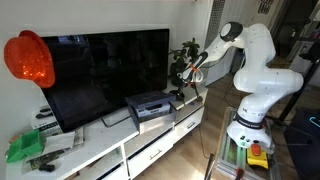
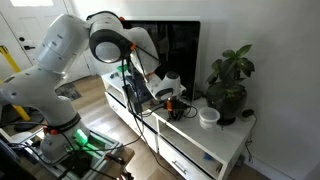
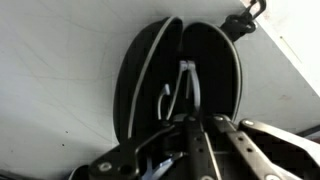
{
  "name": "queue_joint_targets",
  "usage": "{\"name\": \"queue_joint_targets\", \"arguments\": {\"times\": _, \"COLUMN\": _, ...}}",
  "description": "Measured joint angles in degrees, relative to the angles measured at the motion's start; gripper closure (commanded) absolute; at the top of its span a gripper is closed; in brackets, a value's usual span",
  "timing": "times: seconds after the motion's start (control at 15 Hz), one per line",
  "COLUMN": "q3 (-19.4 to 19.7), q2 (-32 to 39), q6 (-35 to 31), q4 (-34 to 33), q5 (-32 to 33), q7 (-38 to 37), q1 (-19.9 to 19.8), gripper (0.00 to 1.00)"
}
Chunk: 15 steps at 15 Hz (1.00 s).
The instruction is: Move the spectacle case to the top of the television stand then put the white glasses on the stand
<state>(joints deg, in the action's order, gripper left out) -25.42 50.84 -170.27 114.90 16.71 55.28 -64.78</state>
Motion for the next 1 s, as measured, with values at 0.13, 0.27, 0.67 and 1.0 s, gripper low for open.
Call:
{"name": "queue_joint_targets", "arguments": {"times": 0.13, "q3": -0.41, "q2": -1.59, "q6": -0.10, "q4": 1.08, "q5": -0.08, "q7": 0.00, "q1": 0.01, "gripper": 0.99}}
{"name": "queue_joint_targets", "arguments": {"times": 0.27, "q3": -1.19, "q2": -3.83, "q6": -0.33, "q4": 2.84, "q5": -0.47, "q7": 0.00, "q1": -0.10, "gripper": 0.99}}
{"name": "queue_joint_targets", "arguments": {"times": 0.67, "q3": -3.08, "q2": -12.50, "q6": -4.53, "q4": 10.76, "q5": -3.04, "q7": -0.66, "q1": -0.94, "gripper": 0.99}}
{"name": "queue_joint_targets", "arguments": {"times": 1.0, "q3": -2.46, "q2": -14.50, "q6": -7.32, "q4": 14.34, "q5": -4.88, "q7": -1.73, "q1": -3.63, "gripper": 0.99}}
